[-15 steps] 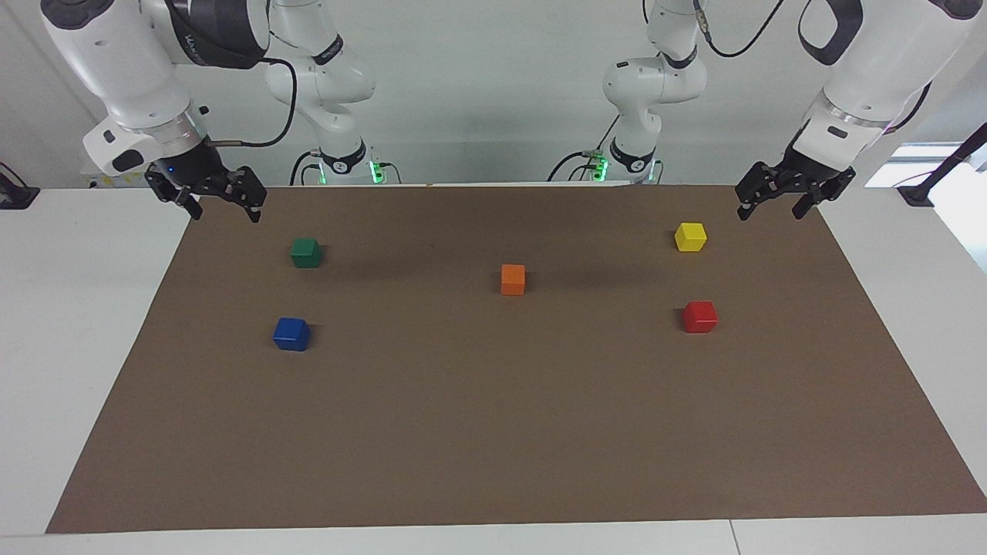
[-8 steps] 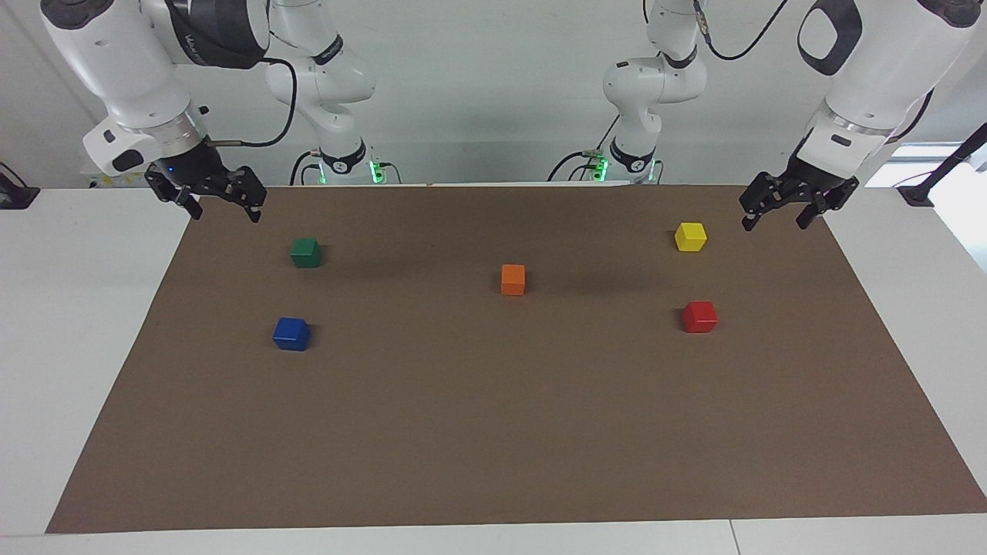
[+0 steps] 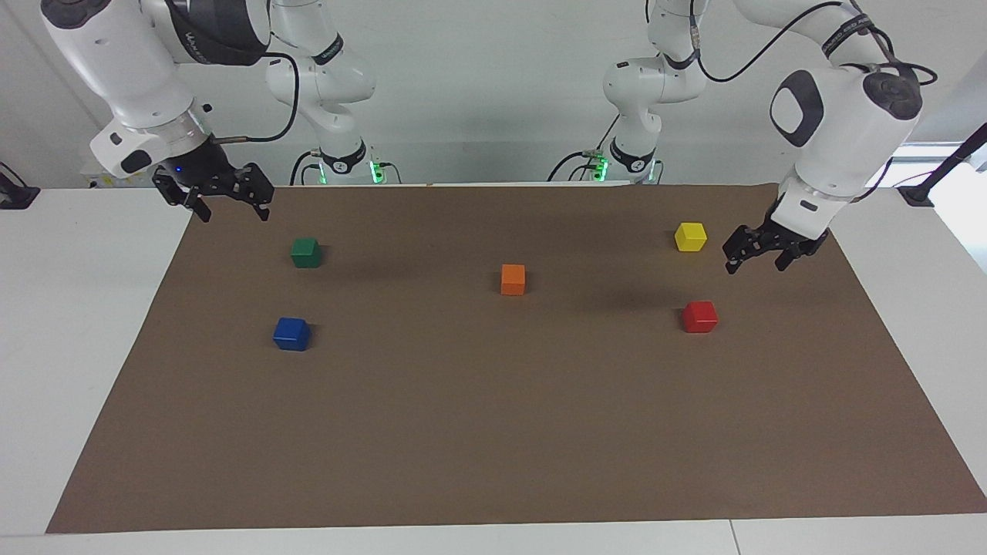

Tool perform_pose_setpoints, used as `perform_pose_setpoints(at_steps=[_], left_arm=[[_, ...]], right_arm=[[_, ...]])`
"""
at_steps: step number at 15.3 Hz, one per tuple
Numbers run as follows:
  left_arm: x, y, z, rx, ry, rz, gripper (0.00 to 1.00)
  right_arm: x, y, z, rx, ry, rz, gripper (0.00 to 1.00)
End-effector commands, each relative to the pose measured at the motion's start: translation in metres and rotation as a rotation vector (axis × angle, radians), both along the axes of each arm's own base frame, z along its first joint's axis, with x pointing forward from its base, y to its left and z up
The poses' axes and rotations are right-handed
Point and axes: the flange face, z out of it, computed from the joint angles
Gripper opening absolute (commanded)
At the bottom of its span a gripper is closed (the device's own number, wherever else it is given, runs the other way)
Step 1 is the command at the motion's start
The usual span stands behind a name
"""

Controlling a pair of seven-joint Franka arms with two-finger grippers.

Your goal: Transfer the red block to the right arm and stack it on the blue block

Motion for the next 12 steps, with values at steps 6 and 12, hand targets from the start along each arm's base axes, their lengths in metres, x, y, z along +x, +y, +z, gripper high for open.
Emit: perform_pose_setpoints(at_steps=[6, 12], left_arm=[[-0.013, 0.002, -0.091, 0.017, -0.025, -0.014, 1.0], [-0.022, -0.001, -0.133, 0.017, -0.041, -0.017, 1.0]], right_arm=[[-0.001, 0.0, -0.001, 0.137, -0.02, 0.035, 1.0], [0.002, -0.009, -0.033, 0.546, -0.085, 0.091, 1.0]])
